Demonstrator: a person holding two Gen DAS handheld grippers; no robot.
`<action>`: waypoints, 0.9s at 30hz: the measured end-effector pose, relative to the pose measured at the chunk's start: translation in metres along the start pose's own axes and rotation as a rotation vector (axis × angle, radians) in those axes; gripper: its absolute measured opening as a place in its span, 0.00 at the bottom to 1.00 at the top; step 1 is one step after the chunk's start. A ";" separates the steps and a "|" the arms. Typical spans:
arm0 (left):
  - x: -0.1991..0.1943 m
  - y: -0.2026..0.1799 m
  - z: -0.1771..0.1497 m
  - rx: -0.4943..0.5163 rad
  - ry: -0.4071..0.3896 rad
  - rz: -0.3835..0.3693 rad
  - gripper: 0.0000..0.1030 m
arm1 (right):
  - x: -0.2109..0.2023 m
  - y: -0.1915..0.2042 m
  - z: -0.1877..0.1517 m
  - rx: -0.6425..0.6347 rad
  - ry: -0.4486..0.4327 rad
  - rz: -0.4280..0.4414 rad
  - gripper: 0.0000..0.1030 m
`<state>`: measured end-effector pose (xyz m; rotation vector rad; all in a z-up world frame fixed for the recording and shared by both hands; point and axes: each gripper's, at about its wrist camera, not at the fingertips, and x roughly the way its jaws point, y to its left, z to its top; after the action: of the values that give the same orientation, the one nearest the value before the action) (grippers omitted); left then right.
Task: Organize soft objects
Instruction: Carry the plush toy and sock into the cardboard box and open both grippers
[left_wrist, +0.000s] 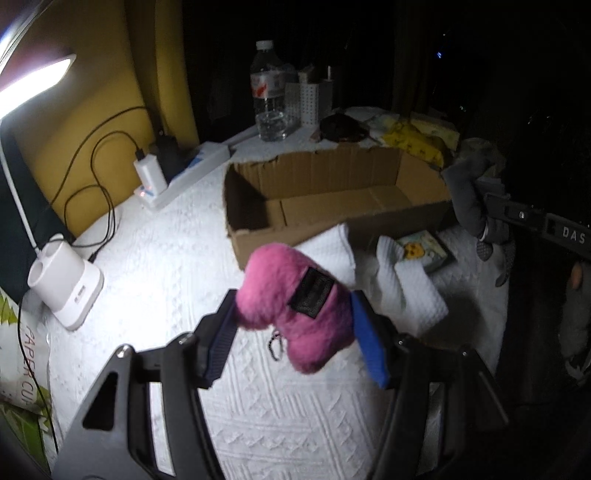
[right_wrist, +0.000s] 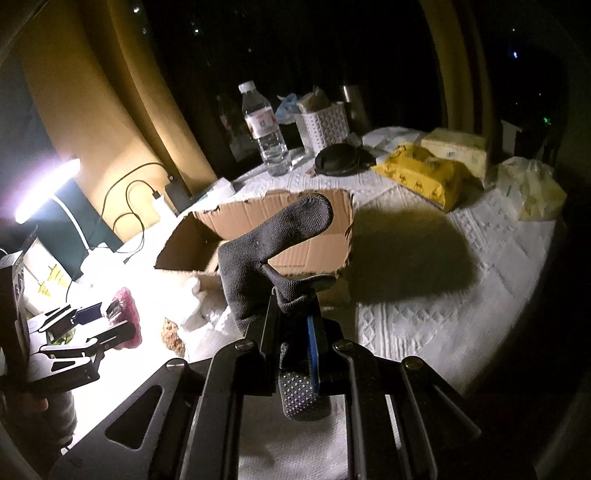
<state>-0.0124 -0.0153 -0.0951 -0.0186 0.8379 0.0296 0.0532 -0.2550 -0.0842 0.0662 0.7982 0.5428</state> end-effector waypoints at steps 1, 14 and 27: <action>0.001 -0.001 0.003 0.001 -0.006 -0.001 0.59 | -0.001 -0.001 0.002 -0.001 -0.005 0.001 0.13; 0.013 -0.015 0.050 -0.016 -0.099 -0.047 0.59 | 0.006 -0.010 0.034 -0.036 -0.046 0.015 0.13; 0.051 -0.025 0.081 -0.058 -0.110 -0.094 0.59 | 0.030 -0.018 0.060 -0.059 -0.051 0.040 0.13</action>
<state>0.0828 -0.0372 -0.0783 -0.1102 0.7253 -0.0327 0.1201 -0.2478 -0.0664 0.0417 0.7323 0.6000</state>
